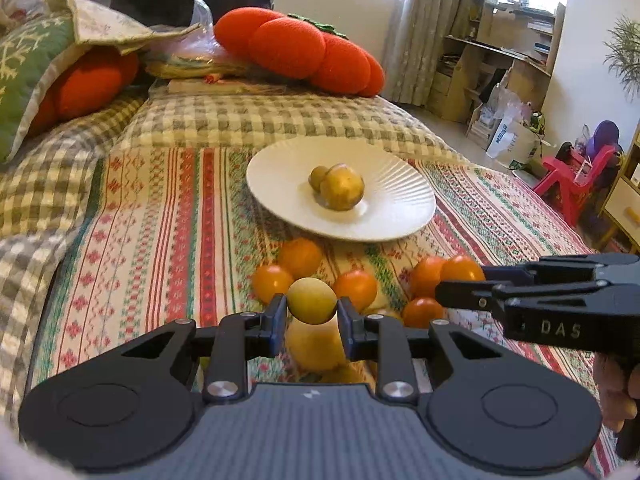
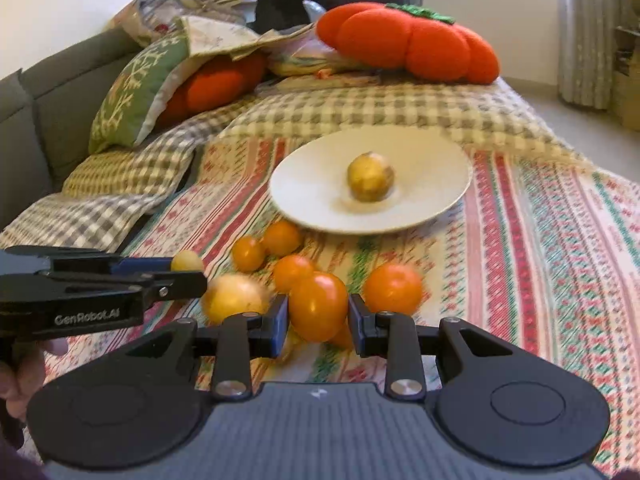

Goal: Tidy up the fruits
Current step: 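Carry both fruits to the plate and open the left tool to release the yellow fruit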

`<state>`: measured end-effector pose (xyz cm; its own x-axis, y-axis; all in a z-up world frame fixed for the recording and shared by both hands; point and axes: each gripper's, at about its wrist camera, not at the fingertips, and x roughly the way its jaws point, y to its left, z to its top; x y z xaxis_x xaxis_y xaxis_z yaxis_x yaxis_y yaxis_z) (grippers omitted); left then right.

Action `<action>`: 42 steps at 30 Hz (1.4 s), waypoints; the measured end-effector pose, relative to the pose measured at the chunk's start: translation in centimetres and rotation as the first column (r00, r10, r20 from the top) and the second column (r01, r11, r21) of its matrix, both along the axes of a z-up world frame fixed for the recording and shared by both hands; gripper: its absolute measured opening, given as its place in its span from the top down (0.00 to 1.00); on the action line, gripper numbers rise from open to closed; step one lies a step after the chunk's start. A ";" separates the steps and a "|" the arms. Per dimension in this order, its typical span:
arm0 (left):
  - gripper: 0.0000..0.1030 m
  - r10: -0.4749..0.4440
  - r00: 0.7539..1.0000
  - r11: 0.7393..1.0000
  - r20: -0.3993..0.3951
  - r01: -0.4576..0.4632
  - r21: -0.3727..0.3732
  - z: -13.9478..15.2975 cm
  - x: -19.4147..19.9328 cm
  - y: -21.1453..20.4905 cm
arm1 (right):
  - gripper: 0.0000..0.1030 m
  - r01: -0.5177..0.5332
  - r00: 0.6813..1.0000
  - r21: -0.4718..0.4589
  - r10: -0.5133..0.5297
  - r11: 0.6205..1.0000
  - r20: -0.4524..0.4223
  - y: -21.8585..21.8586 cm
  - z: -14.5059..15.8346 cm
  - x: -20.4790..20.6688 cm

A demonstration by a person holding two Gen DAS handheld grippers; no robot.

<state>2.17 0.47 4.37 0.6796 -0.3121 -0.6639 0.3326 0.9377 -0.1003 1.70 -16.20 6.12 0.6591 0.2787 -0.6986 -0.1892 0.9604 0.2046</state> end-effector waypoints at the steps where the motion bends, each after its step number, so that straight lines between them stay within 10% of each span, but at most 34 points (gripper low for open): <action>1: 0.83 -0.003 1.000 1.000 0.004 0.003 0.003 0.1 0.3 -0.2 | 0.72 0.007 1.000 0.003 -0.007 1.000 0.003 -0.2 0.1 0.3; 42: 0.82 -0.084 0.996 0.996 -0.027 0.084 -0.013 -2.4 10.3 -6.5 | 0.72 0.019 0.998 -0.020 -0.020 1.000 -0.056 -3.6 -2.8 13.2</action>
